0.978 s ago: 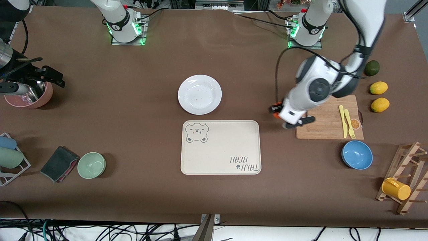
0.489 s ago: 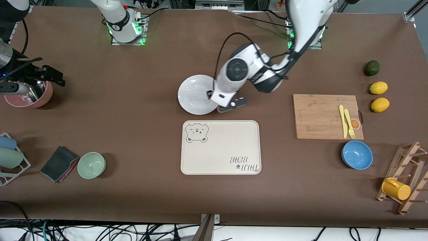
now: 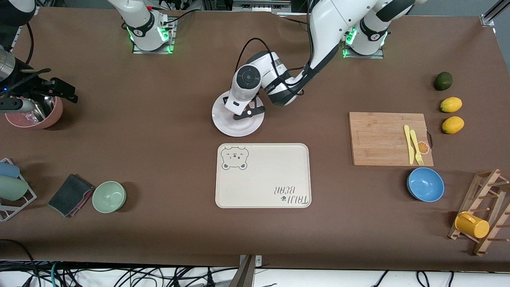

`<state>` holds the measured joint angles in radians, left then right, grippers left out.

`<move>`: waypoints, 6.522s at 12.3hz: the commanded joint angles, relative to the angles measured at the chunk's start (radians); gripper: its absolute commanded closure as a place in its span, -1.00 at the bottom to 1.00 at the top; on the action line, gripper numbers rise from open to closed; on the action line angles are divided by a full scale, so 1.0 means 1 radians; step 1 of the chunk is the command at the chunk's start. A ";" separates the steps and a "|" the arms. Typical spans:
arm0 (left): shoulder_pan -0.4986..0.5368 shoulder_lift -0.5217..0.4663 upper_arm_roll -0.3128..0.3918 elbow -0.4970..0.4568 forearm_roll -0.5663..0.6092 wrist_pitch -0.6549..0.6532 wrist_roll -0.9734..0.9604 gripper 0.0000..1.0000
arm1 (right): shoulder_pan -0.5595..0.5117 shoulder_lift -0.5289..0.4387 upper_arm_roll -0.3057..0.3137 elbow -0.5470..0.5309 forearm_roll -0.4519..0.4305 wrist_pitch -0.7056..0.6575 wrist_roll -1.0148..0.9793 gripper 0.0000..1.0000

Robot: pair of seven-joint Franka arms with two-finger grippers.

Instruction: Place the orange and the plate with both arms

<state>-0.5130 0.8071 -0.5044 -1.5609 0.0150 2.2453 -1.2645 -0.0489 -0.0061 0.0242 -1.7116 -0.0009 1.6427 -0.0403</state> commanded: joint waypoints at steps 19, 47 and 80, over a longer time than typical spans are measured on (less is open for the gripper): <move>0.818 -0.230 0.044 0.231 0.102 -0.734 0.784 -1.00 | -0.003 0.005 0.006 0.023 0.018 -0.021 0.013 -1.00; 0.531 -0.602 0.520 0.088 -0.041 -0.687 1.330 -1.00 | 0.230 0.560 0.112 -0.310 1.065 0.313 -0.597 -1.00; 0.528 -0.600 0.520 0.085 -0.044 -0.699 1.312 -1.00 | 0.287 0.862 -0.026 0.221 1.190 0.294 -0.638 1.00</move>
<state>0.0193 0.2106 0.0117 -1.4723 -0.0107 1.5490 0.0506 0.2323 0.7339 -0.0334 -1.6291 1.1675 1.8905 -0.6736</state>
